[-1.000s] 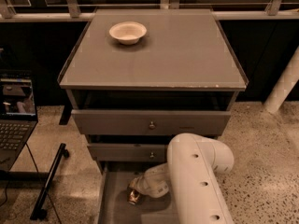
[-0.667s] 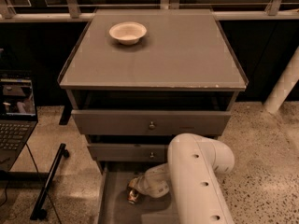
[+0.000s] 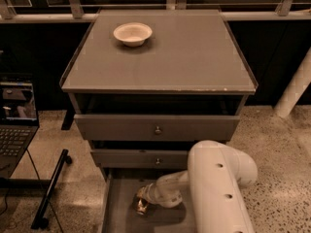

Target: Pick orange can from bottom drawer and place on counter

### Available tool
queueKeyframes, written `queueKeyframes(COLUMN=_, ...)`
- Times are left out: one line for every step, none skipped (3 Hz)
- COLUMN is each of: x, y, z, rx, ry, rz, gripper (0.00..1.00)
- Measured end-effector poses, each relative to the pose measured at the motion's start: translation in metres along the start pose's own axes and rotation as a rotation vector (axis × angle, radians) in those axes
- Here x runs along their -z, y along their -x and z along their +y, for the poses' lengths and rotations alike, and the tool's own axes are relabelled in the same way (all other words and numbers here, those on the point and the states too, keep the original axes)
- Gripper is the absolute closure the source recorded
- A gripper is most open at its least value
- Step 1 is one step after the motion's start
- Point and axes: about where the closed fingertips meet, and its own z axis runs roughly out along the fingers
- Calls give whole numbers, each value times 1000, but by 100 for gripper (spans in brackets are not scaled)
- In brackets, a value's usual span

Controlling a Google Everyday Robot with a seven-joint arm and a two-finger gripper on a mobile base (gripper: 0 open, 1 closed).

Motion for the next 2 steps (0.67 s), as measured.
queueKeyframes(x=39, y=-25, z=12, rx=105, ry=112, rz=10, gripper=100)
queueKeyframes(x=84, y=-61, z=31, rx=180, ry=245, rz=-2, gripper=100)
